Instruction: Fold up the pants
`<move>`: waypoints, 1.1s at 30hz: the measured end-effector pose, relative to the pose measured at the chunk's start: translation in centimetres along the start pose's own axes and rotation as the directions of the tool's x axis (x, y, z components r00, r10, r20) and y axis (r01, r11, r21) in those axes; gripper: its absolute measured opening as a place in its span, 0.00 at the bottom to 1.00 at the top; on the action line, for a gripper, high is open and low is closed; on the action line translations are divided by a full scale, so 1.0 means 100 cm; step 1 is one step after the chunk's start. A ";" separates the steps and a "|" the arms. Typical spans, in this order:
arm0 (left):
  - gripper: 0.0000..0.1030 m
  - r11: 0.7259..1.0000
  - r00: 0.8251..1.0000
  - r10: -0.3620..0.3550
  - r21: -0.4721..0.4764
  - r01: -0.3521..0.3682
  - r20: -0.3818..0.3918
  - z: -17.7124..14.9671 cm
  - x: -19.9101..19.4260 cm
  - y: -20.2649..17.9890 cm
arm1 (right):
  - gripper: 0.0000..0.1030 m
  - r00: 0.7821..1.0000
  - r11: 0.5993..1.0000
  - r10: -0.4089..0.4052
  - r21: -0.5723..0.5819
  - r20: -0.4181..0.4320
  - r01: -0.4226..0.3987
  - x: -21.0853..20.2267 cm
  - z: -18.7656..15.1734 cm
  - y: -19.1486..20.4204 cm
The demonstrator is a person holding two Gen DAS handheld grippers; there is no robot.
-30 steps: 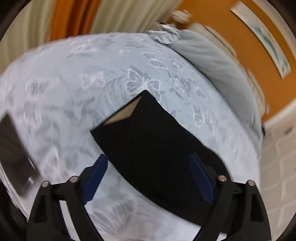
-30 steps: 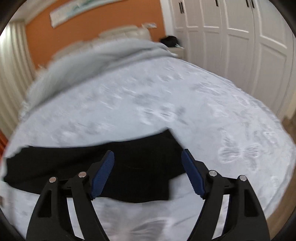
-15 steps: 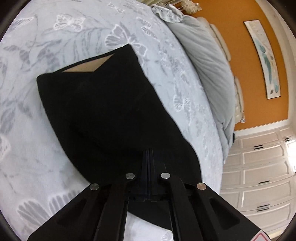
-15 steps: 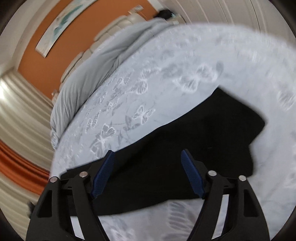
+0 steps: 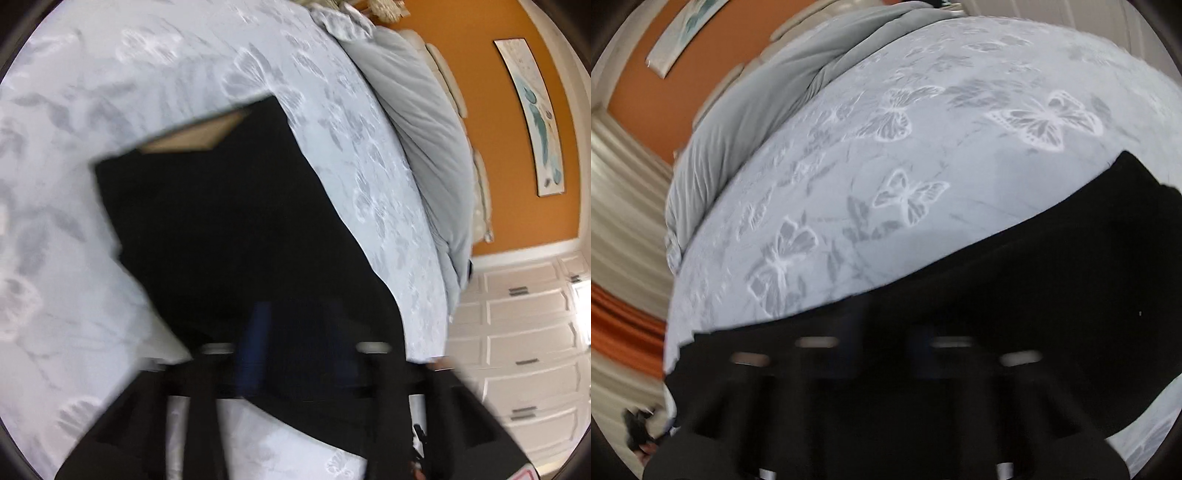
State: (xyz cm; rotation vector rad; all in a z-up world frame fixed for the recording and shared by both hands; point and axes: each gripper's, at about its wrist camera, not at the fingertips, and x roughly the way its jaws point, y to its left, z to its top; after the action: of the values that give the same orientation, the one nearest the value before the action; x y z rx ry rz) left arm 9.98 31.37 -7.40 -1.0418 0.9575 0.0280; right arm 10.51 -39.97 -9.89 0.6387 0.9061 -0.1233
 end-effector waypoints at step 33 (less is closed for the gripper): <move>0.03 0.988 0.993 -0.088 -0.135 0.076 -0.083 0.006 0.042 0.007 | 0.04 0.989 0.998 -0.022 -0.053 0.148 0.030 -0.038 -0.007 0.027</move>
State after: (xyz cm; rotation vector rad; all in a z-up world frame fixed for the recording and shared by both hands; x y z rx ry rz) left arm 12.62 30.48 -10.67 -1.2119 1.0026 -0.0240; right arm 8.68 -38.02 -6.04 0.5590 0.7724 -0.1662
